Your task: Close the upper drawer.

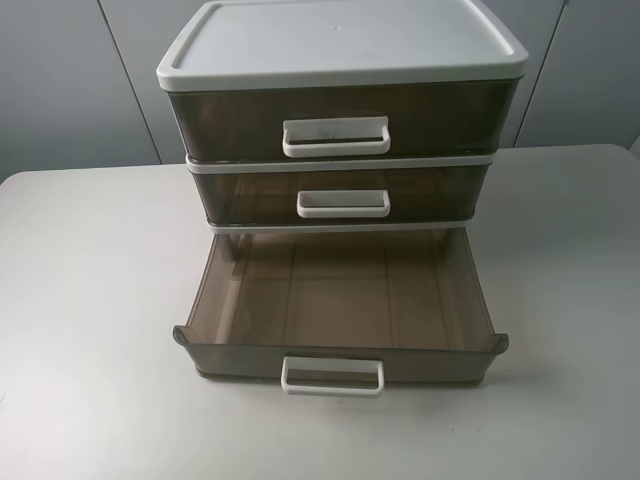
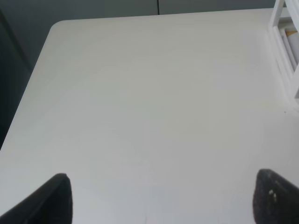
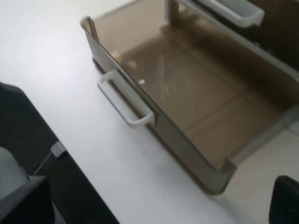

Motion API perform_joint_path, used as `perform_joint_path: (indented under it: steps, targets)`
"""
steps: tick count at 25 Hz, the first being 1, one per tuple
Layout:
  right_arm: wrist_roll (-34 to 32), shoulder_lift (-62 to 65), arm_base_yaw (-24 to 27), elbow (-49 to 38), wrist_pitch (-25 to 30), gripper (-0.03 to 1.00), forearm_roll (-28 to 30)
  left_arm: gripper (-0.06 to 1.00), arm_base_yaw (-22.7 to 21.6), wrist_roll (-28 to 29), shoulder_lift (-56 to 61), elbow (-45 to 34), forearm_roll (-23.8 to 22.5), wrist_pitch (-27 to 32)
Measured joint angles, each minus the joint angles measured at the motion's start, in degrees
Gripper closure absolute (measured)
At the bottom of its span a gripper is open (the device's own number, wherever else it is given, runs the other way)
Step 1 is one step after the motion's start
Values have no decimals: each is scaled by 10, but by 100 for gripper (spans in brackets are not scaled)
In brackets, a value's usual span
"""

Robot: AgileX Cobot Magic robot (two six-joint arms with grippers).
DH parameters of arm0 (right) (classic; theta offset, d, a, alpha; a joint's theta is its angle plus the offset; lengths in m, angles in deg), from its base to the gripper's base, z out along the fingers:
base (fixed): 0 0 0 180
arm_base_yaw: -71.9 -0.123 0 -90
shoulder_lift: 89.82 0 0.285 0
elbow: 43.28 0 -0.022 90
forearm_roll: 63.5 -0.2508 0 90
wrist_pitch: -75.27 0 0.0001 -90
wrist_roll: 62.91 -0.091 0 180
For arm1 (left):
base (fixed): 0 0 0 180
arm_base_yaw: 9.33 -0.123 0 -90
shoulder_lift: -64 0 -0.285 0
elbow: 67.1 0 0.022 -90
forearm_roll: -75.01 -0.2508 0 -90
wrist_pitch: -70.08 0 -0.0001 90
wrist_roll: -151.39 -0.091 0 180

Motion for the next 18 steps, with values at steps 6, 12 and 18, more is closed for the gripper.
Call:
perform_joint_path:
  steps: [6, 12, 18]
  targets:
    - [0, 0, 0, -8, -5, 27, 3, 20, 0, 1, 0, 0, 0, 0]
    - [0, -11, 82, -8, -7, 27, 3, 20, 0, 1, 0, 0, 0, 0]
    - [0, -14, 287, -8, -7, 27, 3, 20, 0, 3, 0, 0, 0, 0]
